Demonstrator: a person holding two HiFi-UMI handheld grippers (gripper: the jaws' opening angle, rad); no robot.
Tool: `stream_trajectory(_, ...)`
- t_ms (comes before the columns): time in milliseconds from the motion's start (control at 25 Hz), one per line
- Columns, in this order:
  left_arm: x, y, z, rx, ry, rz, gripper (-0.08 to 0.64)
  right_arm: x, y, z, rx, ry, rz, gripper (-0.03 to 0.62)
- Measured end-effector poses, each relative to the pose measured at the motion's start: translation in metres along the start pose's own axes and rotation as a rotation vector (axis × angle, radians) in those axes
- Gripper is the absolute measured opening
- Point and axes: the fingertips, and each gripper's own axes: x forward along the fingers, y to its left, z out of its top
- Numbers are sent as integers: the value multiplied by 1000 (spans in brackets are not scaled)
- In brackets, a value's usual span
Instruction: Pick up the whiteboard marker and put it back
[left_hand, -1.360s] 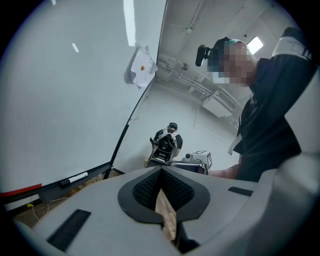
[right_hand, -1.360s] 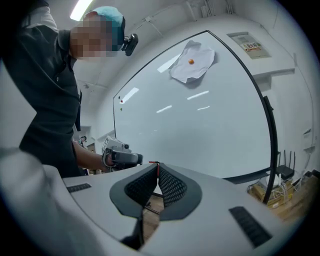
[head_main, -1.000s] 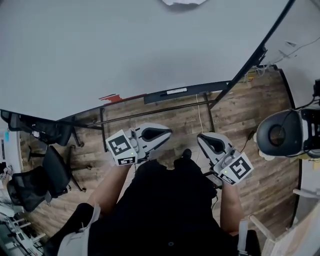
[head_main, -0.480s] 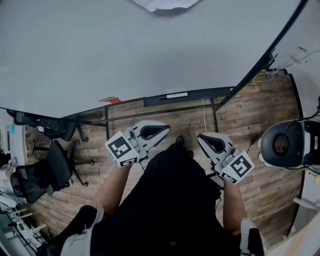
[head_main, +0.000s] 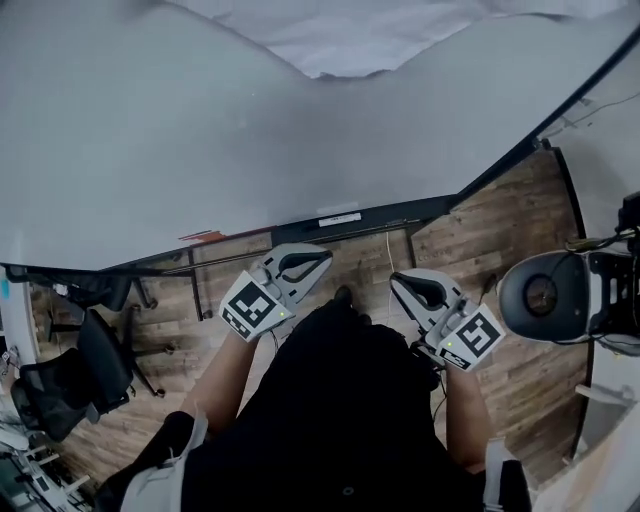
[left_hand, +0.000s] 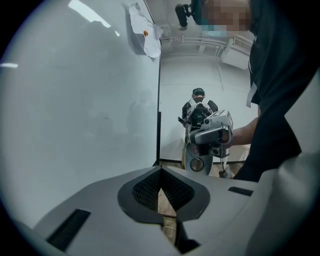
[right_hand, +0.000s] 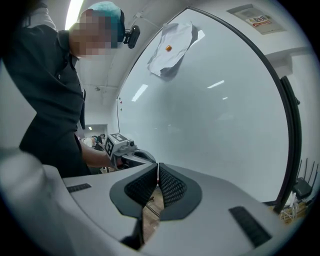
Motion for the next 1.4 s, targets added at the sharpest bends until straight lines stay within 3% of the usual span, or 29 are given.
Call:
stream_trajectory(160,16,12,-9,90,58,-8,12,12,-13,1,-11,9,-33,20)
stream_trajectory(480,21,36,-22,161,140,27,12,31,-31,-4,1,32,-87,20)
stream_trajectory(760,33,44,-42,185,221,62,12,41,-44,-4,-4,20,-80,20)
stream_trajectory(920,39,50,-52,182,271,93,12,55,-53,-12,-39,70,-104,20)
stream_trajectory(1160,50,59,-67,199,341,118,57,73,-58,-16,-46,89,-72,20)
stream_trajectory(1400,61,60,-85,280,444,143,81,69,-58,-23,-24,100,-47,20)
